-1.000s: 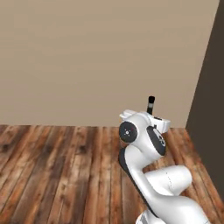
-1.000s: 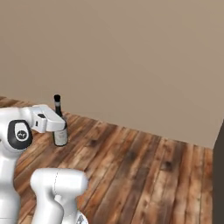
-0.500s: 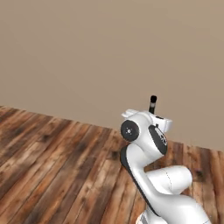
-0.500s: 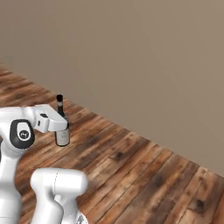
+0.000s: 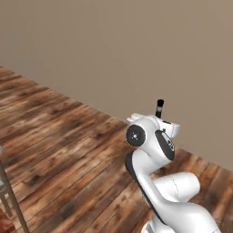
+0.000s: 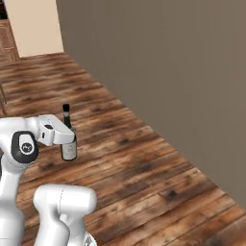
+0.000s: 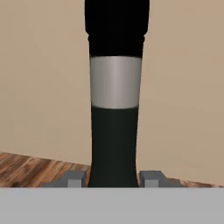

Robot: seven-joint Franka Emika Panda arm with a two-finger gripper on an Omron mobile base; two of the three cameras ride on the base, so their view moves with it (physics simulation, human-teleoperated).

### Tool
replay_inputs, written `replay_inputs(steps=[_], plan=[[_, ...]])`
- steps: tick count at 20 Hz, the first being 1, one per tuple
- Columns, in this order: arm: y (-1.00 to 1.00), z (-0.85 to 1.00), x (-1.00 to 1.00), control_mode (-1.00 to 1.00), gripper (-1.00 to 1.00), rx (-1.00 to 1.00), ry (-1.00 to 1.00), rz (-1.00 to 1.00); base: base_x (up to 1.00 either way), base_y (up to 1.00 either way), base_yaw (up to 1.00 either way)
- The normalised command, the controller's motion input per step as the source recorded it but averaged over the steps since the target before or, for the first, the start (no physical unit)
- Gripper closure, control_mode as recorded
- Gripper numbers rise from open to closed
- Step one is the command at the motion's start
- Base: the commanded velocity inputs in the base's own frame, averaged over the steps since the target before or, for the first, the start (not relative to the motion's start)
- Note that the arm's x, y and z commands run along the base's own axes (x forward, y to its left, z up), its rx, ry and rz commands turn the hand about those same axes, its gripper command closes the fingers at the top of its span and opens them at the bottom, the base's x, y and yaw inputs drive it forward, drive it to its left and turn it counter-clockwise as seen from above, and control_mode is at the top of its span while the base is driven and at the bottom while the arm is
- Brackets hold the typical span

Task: There is a wine glass and glass cup on the dining counter. Place the wine bottle next to the wine glass and the juice bottle next to the glass cup.

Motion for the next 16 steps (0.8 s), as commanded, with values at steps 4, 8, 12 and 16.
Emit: replay_inputs(steps=[4,8,12,16], plan=[[0.0,0.0,0.0,1.0,1.0,0.0,0.0,0.0,0.61,0.0,0.62],[0.0,0.0,0.0,1.0,1.0,0.0,0.0,0.0,0.64,-0.01,0.56],[0.0,0.0,0.0,1.0,1.0,0.0,0.0,0.0,0.68,-0.08,0.49],[0.0,0.0,0.0,1.0,1.0,0.0,0.0,0.0,0.71,-0.22,0.37]])
